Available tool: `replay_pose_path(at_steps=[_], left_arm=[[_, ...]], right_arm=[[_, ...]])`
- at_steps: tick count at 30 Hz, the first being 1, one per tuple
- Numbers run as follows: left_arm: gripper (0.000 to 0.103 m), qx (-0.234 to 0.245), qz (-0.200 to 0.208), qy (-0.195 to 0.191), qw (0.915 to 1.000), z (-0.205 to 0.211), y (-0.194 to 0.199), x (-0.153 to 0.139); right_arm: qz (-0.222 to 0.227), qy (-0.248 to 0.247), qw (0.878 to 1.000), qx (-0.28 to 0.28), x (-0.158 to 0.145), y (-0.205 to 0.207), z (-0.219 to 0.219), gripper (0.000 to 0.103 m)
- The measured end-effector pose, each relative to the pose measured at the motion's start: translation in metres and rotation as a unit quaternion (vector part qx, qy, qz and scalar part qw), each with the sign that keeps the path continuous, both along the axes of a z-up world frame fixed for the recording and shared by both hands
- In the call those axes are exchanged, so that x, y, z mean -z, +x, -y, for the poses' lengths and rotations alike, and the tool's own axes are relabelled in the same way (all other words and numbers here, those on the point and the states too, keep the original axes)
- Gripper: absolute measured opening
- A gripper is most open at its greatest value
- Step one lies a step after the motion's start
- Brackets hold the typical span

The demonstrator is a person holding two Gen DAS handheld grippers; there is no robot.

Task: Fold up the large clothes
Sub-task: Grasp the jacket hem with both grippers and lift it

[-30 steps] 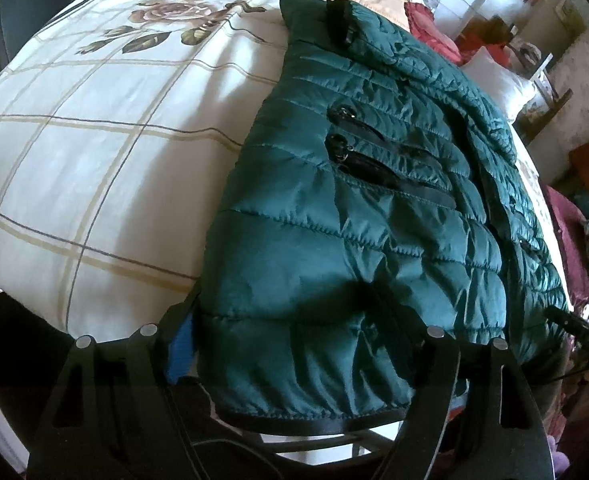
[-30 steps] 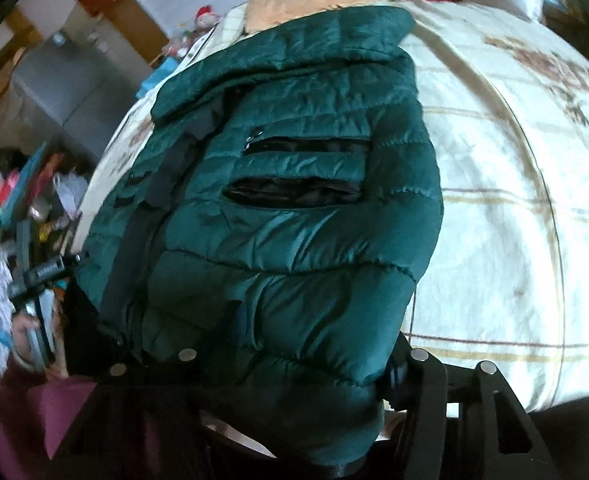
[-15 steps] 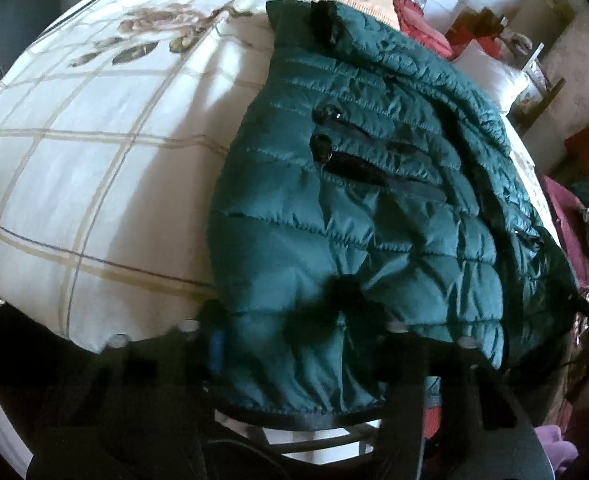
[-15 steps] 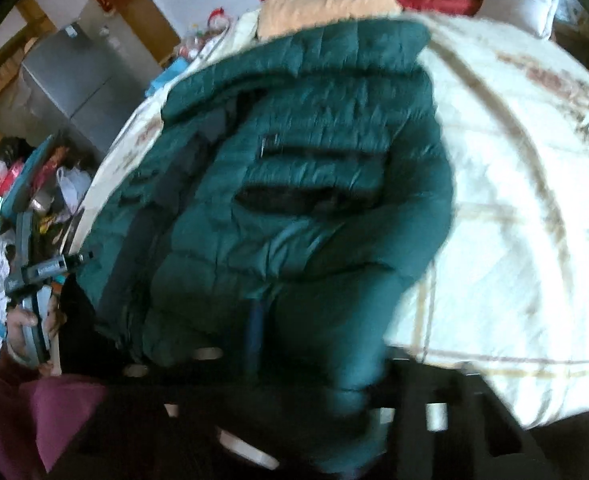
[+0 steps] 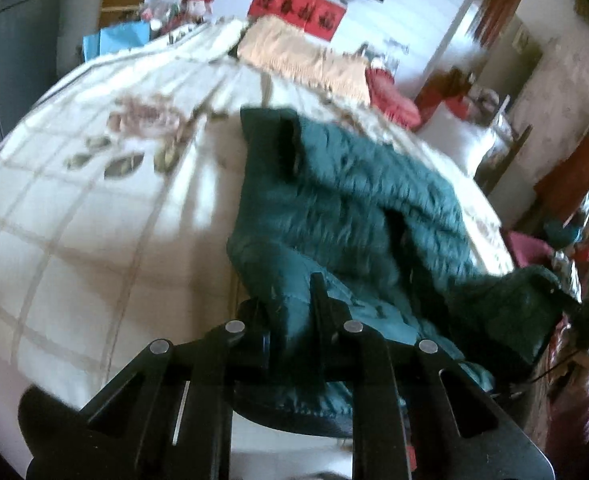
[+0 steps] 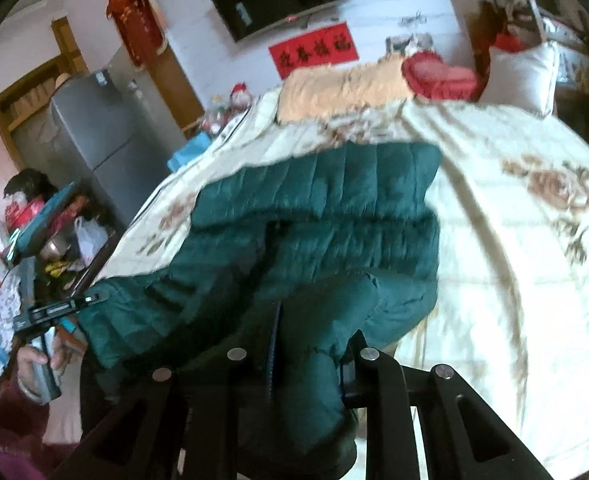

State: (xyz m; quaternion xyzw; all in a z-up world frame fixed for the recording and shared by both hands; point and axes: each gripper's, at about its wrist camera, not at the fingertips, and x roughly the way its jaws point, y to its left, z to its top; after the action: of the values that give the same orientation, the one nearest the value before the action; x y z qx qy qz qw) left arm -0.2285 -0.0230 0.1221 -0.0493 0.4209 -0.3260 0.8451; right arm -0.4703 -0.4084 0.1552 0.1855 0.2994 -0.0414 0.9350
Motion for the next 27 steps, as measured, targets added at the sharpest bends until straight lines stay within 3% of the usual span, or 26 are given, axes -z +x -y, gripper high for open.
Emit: replay_pose_path(at_steps=[5, 12, 20, 27], left_arm=[[0.015, -0.019, 0.026, -0.026, 0.9991, 0.016, 0.031, -0.022], [0.015, -0.05, 0.018, -0.049, 0.9974, 0.058, 0.1, -0.035], [0.015, -0.085, 0.016, -0.013, 0.9962, 0.113, 0.175, -0.026], [0.015, -0.1, 0.01, 0.023, 0.9946, 0.144, 0.217, -0.002]], right_arm=[[0.025, -0.001, 0.999, 0.03, -0.016, 0.024, 0.02, 0.019], [0.021, -0.026, 0.997, 0.067, -0.031, 0.086, 0.052, 0.019], [-0.004, -0.01, 0.993, 0.114, -0.031, 0.163, 0.102, 0.019], [-0.036, 0.011, 0.988, 0.149, -0.007, 0.203, 0.14, 0.019]])
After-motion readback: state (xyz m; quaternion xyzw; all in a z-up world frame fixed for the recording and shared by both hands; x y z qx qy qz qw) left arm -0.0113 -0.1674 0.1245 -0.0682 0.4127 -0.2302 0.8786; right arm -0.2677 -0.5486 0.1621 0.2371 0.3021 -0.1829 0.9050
